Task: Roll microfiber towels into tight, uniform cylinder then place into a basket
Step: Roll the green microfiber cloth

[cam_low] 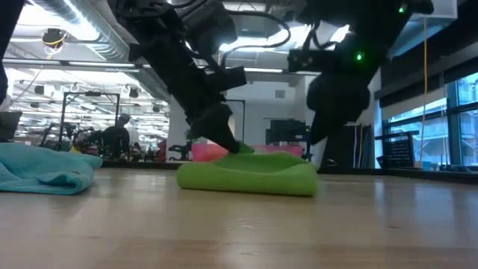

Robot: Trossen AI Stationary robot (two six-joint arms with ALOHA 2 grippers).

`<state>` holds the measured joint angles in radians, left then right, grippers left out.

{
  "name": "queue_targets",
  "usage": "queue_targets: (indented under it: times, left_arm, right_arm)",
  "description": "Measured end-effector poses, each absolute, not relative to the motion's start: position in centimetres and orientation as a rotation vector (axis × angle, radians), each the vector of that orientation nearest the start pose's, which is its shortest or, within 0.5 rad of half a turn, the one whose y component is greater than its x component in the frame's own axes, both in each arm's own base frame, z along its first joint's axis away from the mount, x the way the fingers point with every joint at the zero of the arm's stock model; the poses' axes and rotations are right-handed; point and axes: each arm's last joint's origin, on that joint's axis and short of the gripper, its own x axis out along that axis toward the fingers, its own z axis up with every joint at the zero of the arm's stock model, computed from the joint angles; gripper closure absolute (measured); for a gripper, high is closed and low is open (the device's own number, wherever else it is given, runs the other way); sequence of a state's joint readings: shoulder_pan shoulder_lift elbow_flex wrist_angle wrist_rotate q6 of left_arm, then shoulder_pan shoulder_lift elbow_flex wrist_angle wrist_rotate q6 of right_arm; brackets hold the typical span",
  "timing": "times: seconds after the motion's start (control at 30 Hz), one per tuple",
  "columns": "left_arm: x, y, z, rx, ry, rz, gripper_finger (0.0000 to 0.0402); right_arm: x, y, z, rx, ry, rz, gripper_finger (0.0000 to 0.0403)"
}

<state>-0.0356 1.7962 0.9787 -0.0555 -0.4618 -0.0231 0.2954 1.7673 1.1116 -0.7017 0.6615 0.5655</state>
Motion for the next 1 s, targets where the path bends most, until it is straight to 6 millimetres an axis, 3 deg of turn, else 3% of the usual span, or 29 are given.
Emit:
queue_targets:
  times: [0.27, 0.67, 0.87, 1.0]
  left_arm:
    - [34.6, 1.8, 14.6, 0.148, 0.84, 0.512, 0.0401]
    - [31.9, 3.5, 11.4, 0.038, 0.809, 0.569, 0.0399]
    - [32.6, 2.9, 12.0, 0.109, 0.789, 0.491, 0.035]
    - [32.9, 2.6, 12.8, 0.163, 0.788, 0.549, 0.0304]
  right_arm:
    - [30.5, 8.8, 19.6, -0.14, 0.973, -0.594, 0.026]
    - [30.8, 9.6, 19.9, -0.12, 0.928, -0.54, 0.0283]
    - [31.0, 9.5, 20.0, -0.119, 0.917, -0.525, 0.0283]
    - [31.1, 9.6, 20.0, -0.108, 0.925, -0.509, 0.0283]
